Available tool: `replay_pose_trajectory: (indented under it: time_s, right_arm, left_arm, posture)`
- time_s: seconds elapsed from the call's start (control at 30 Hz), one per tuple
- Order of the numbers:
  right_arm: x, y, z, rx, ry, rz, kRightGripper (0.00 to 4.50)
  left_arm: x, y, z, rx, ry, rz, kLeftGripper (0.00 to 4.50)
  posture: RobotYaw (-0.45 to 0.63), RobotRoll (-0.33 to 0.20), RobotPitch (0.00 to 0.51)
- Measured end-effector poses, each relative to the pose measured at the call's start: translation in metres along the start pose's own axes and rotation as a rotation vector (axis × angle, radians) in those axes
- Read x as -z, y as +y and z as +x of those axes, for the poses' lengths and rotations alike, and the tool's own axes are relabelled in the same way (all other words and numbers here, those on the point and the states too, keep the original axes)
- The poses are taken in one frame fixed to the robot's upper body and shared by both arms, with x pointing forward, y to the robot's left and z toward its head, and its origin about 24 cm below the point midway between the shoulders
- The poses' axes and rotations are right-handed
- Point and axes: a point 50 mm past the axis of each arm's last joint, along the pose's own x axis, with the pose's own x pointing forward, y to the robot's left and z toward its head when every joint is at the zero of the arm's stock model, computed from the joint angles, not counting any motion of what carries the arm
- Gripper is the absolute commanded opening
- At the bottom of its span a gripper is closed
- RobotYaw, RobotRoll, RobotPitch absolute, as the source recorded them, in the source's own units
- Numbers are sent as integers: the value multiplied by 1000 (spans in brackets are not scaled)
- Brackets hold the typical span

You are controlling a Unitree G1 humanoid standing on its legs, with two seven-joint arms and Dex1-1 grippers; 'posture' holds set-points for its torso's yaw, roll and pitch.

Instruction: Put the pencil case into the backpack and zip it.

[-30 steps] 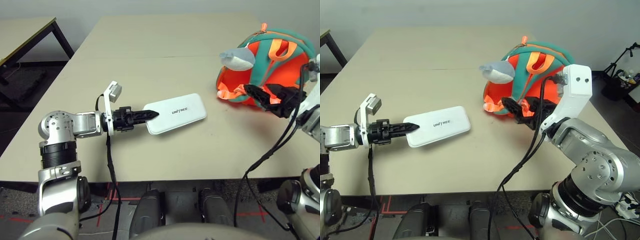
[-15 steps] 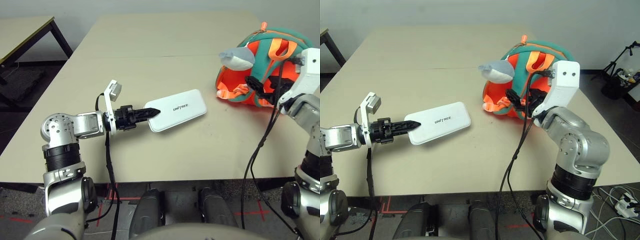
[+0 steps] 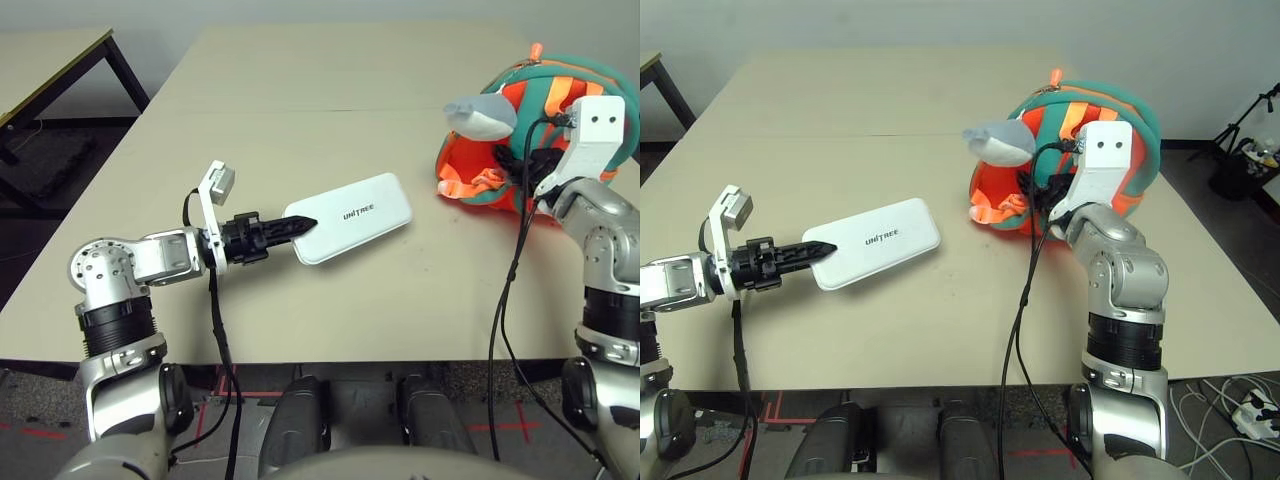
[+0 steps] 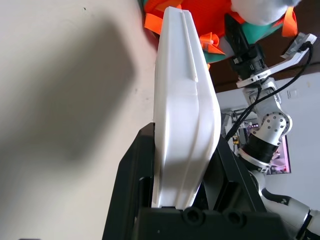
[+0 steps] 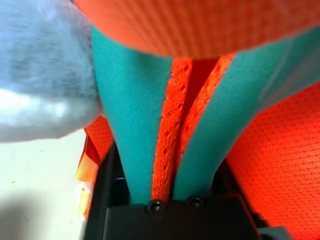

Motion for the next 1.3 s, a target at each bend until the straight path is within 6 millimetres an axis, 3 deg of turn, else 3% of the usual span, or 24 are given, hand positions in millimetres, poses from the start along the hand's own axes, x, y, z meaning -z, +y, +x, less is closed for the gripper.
replay_pose_trajectory:
  time_s: [0.07, 0.13, 0.37, 0.7, 1.03, 1.3]
  right_arm:
    - [-1, 1, -1, -1, -5, -1, 483]
    - [-4, 3, -2, -5, -9, -2, 105]
    - [-24, 13, -23, -129, 17, 22, 103]
    - [-57, 7, -88, -430, 230, 56, 103]
    - [-54, 8, -151, -579, 479, 47, 103]
    - [-58, 18, -174, -607, 479, 93, 103]
  left_arm:
    - [-1, -2, 0, 3, 11, 6, 1389]
    - [-2, -3, 0, -1, 20, 15, 1389]
    - [-8, -7, 0, 4, 47, 28, 1389]
    - [-31, -10, -2, -6, 41, 35, 1389]
    - [-58, -4, -3, -33, 5, 36, 1389]
    - [-61, 4, 3, -25, 21, 38, 1389]
  posture:
    - [41, 0, 94]
    - [33, 0, 93]
    - [-12, 0, 93]
    - [-115, 0, 91]
    - [-217, 0, 89]
    - [-242, 0, 91]
